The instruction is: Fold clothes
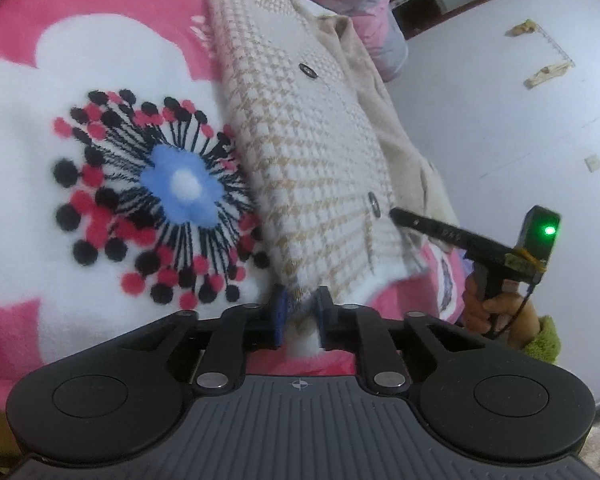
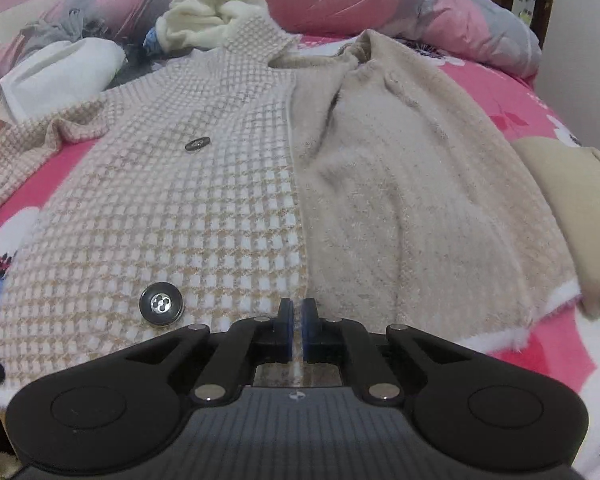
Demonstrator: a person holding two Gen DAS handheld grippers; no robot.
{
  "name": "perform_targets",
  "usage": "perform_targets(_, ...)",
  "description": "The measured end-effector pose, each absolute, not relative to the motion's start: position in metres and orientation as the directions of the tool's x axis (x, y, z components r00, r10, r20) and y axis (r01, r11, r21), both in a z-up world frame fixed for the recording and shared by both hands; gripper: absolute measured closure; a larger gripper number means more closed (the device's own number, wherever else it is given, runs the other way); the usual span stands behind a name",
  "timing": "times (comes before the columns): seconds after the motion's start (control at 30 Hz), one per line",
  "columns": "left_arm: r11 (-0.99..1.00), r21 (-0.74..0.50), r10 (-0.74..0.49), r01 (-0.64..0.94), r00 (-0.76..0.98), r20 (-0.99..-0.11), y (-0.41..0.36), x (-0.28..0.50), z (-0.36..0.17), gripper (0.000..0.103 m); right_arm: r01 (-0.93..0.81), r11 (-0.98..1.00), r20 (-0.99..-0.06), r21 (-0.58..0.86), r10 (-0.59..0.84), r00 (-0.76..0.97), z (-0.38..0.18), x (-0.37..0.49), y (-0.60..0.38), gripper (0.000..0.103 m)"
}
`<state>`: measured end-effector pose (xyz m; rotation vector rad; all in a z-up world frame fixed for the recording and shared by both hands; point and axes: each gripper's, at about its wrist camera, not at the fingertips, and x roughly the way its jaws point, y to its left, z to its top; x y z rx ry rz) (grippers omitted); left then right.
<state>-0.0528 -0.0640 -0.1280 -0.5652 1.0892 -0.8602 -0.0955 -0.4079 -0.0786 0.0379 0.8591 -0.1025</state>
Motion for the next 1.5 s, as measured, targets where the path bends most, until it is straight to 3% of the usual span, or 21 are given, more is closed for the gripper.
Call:
perform_targets(0.07,0.566,-0.761,-0.825,0.318,0.212,-0.525,-0.062,-0.052,-0.127,0.072,0.095,0.994,-0.740,-0.053,-0.103,0.665,-0.072,-0.099,-0.401,0.099)
perform_targets(0.23,0.560,-0.781,-0.828,0.276,0.194,-0.526,-0.065,-0.048,-0.137,0.073,0.093,0.980,-0.754,-0.177,-0.196,0.627,-0.096,-0.098,-0.395,0.099)
perform_targets(0.4,0.546,-0.801,-0.838,0.245,0.181,-0.515,-0.067,-0.046,-0.142,0.077,0.089,0.962,-0.708,-0.259,-0.251,0.660,-0.088,-0.104,-0.379,0.097)
perform_targets(0.6,0.482,-0.858,-0.874,0.177,0.164,-0.457,-0.056,-0.043,-0.147,0.076,0.011,0.982,-0.610,-0.187,-0.125,0.783,-0.062,-0.151,-0.350,0.092)
perform_targets(0.77,0.465,-0.873,-0.884,0.148,0.127,-0.449,-0.063,-0.039,-0.151,0.076,-0.085,0.982,-0.519,-0.169,-0.015,0.855,-0.047,-0.192,-0.319,0.049)
perform_targets(0.87,0.449,-0.886,-0.892,0.119,0.112,-0.437,-0.065,-0.037,-0.150,0.096,-0.207,0.925,-0.514,-0.318,0.015,0.858,-0.065,-0.210,-0.282,0.043)
perform_targets(0.97,0.412,-0.909,-0.909,0.068,0.105,-0.404,-0.063,-0.036,-0.144,0.099,-0.291,0.865,-0.517,-0.409,0.043,0.855,-0.082,-0.221,-0.257,0.036)
perform_targets(1.1,0.363,-0.932,-0.927,0.019,0.109,-0.359,-0.061,-0.035,-0.134,0.100,-0.365,0.754,-0.458,-0.546,0.096,0.884,-0.102,-0.235,-0.222,0.002)
perform_targets(1.13,0.355,-0.935,-0.929,0.017,0.115,-0.351,-0.061,-0.035,-0.131,0.100,-0.372,0.714,-0.436,-0.593,0.103,0.894,-0.109,-0.236,-0.213,0.002)
perform_targets(1.2,0.351,-0.936,-0.930,0.033,0.131,-0.344,-0.063,-0.037,-0.122,0.100,-0.340,0.636,-0.388,-0.693,0.068,0.919,-0.127,-0.230,-0.198,0.004)
perform_targets(1.23,0.355,-0.934,-0.928,0.045,0.140,-0.346,-0.066,-0.037,-0.119,0.100,-0.297,0.607,-0.351,-0.737,0.031,0.936,-0.135,-0.224,-0.192,0.014)
perform_targets(1.27,0.360,-0.931,-0.925,0.056,0.150,-0.348,-0.069,-0.038,-0.117,0.100,-0.254,0.587,-0.317,-0.769,-0.005,0.948,-0.140,-0.217,-0.190,0.046)
perform_targets(1.3,0.368,-0.928,-0.922,0.062,0.156,-0.355,-0.071,-0.039,-0.115,0.100,-0.214,0.590,-0.293,-0.779,-0.041,0.955,-0.141,-0.208,-0.189,0.065)
perform_targets(1.33,0.372,-0.926,-0.920,0.062,0.160,-0.358,-0.072,-0.039,-0.114,0.100,-0.174,0.604,-0.275,-0.777,-0.078,0.958,-0.139,-0.200,-0.190,0.093)
perform_targets(1.5,0.363,-0.925,-0.921,0.107,0.190,-0.340,-0.067,-0.047,-0.094,0.101,-0.223,0.673,-0.329,-0.706,-0.033,0.944,-0.101,-0.204,-0.193,0.099)
